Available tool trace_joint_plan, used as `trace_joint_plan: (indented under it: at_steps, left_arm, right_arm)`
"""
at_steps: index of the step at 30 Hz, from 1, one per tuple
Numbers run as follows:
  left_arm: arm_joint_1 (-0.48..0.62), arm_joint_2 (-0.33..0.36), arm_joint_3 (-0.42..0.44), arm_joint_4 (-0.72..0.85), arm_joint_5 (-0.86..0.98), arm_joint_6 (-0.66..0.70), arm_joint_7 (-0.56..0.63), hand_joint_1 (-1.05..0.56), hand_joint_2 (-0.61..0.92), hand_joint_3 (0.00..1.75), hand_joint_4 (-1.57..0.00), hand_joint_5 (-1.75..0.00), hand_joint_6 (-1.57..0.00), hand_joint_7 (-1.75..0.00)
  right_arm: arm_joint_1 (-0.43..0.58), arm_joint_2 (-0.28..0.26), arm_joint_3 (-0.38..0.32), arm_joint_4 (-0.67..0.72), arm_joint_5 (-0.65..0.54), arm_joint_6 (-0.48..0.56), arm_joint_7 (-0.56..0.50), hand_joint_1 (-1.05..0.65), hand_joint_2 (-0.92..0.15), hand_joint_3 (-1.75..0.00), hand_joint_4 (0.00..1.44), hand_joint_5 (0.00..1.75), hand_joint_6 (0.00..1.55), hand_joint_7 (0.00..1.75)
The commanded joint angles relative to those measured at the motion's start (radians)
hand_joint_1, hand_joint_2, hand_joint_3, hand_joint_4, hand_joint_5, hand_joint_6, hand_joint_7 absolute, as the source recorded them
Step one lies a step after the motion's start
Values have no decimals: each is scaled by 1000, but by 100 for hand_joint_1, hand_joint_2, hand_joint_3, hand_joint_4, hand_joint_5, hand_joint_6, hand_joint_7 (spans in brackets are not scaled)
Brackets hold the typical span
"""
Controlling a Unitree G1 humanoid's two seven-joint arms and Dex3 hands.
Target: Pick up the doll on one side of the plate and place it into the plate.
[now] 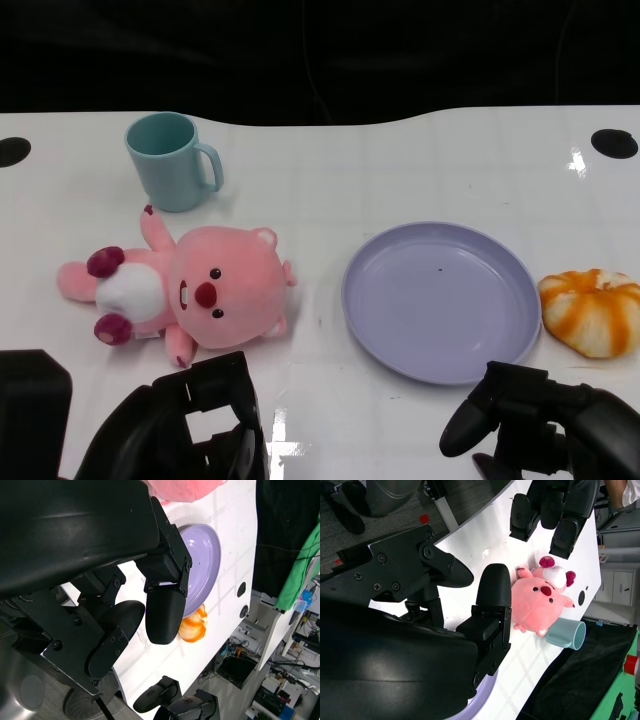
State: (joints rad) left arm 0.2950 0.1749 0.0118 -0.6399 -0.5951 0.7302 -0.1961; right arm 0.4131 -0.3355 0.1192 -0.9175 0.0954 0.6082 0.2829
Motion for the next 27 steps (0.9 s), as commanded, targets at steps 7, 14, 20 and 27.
trace_joint_plan:
  at_steps: [7,14,20,27]
  left_arm:
    - [0,9,10,8,3,-9,0,-9,30,161,-97,-175,-80,-169]
    - [-3,8,11,8,3,-7,4,-9,30,161,-97,-175,-80,-170]
    - [-6,7,10,12,6,-12,2,-9,30,162,-97,-175,-81,-170]
    - [-5,3,10,22,8,-23,1,-10,29,163,-97,-175,-80,-170]
  right_arm:
    - [2,-7,-7,5,6,-5,1,-14,-72,-90,57,171,50,134]
    - [1,-8,-10,8,8,-6,3,-13,-72,-89,57,171,50,134]
    - [-1,-8,-12,11,10,-7,4,-14,-73,-88,57,171,50,134]
    - [-1,-7,-9,19,3,-17,3,-14,-72,-89,59,171,51,134]
